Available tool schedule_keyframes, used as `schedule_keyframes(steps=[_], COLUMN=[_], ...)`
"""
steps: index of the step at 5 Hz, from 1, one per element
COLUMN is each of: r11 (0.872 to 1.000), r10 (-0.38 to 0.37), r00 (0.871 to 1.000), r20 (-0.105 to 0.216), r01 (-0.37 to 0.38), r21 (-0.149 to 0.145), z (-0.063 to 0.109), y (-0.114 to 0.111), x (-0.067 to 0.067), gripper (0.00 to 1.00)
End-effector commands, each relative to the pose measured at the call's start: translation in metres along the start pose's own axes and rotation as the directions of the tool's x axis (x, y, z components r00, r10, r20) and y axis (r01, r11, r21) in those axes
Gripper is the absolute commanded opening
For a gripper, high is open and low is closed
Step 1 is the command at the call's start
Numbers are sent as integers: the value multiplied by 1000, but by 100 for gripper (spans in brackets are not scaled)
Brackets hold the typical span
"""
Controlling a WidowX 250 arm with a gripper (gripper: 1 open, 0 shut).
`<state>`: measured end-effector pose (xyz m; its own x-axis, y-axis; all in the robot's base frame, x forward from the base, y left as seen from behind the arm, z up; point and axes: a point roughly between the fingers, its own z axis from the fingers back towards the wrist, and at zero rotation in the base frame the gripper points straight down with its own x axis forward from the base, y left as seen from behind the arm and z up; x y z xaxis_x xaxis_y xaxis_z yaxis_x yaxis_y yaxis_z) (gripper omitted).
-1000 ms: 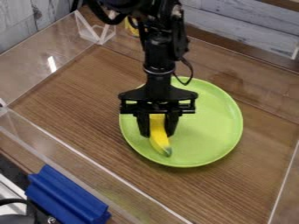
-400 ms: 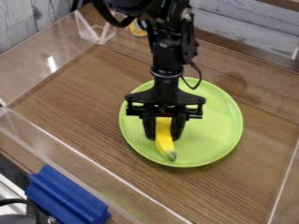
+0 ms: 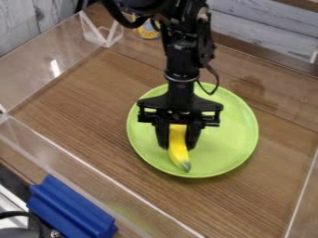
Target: Remove the banana from inside the green plate and put it on the table
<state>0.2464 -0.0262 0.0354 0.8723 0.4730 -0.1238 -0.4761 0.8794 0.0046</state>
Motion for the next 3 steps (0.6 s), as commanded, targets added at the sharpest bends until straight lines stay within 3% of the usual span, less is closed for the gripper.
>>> schedule_keyframes(steps=[1, 3], r11=[999, 998], r10=[-18, -36], r00=[998, 998], r20=[64, 59], r01=[21, 38], r21=[-41, -40], z=[21, 23], y=[-10, -16], x=[6, 4], gripper=[0, 0])
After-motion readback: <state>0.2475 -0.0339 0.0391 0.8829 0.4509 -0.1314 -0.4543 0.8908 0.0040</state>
